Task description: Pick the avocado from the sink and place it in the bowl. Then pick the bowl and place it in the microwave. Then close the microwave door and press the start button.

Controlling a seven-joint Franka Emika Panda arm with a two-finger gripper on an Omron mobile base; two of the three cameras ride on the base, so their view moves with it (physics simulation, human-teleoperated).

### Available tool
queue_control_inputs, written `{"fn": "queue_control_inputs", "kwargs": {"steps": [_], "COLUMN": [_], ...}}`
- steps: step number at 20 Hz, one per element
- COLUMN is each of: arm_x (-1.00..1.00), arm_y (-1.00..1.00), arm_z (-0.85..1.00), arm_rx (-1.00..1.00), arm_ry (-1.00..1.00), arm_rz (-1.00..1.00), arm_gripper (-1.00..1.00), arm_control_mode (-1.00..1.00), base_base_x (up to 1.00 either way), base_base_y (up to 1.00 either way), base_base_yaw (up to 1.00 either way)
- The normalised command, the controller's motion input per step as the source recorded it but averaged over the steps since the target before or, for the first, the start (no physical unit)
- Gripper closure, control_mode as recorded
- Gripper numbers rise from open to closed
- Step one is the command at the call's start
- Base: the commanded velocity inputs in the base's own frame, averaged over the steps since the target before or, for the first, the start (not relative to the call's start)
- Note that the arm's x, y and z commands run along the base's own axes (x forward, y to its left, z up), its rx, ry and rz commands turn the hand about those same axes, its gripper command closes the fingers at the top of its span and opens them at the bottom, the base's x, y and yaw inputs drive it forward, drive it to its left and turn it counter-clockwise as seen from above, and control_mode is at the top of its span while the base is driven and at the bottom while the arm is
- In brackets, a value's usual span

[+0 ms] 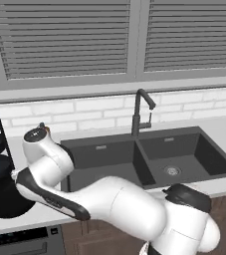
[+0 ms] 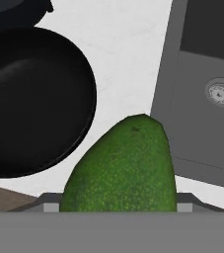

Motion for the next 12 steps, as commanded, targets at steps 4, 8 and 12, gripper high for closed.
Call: {"fn": "queue_control_inputs", "kwargs": {"steps": [4,8,12], "arm_x": [0.44,0.39,0.32], "arm_y": [0.66,0.58,0.47], "arm_z": [-0.37,-0.38,-0.35], "arm_rx": [-0.05,-0.04,-0.03], "arm_ry": [0.09,0.10,0.07], "arm_rz": [0.00,0.00,-0.01], "arm_gripper": [1.00,1.00,1.00], "arm_control_mode": [-1.00,-1.00,-1.00], "base_base_x": [0.00,0.00,0.00], "base_base_y": [0.00,0.00,0.00], "base_base_yaw": [0.00,0.00,0.00]}}
